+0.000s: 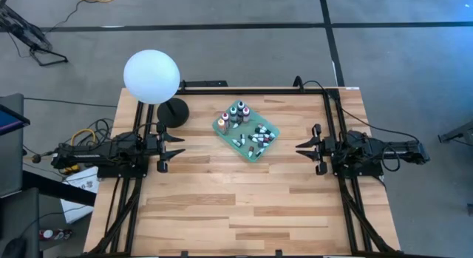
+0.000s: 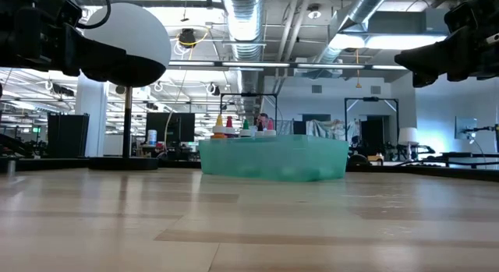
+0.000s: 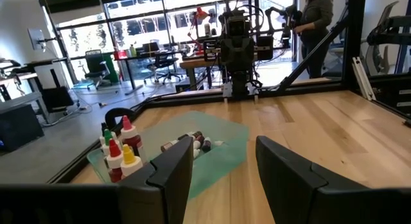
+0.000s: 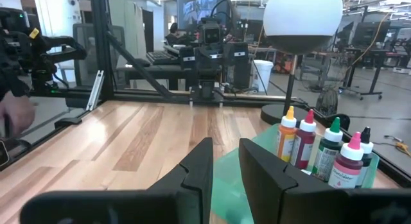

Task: Pick & Place food coloring
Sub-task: Return to Home Position

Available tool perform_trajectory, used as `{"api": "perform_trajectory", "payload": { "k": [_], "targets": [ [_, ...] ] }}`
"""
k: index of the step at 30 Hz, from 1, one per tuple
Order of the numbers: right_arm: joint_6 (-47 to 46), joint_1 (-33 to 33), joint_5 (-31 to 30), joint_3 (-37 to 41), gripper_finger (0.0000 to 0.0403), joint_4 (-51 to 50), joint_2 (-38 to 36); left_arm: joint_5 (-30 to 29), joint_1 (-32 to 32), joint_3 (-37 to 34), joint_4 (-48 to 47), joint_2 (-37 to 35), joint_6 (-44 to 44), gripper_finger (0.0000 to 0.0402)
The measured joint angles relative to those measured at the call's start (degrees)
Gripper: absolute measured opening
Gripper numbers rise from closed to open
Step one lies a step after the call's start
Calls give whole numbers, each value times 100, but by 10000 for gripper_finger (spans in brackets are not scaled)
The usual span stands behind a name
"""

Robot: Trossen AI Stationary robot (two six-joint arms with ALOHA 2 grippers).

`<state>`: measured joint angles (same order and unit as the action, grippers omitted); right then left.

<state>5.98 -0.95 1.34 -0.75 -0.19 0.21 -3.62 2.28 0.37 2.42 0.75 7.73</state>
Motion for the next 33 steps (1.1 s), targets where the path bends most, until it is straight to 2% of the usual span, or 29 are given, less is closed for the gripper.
{"api": "perform_trajectory", "payload": {
  "k": [33],
  "targets": [
    [0,0,2,0,70,-2,0,0,0,0,0,0,-1,165]
  ]
}}
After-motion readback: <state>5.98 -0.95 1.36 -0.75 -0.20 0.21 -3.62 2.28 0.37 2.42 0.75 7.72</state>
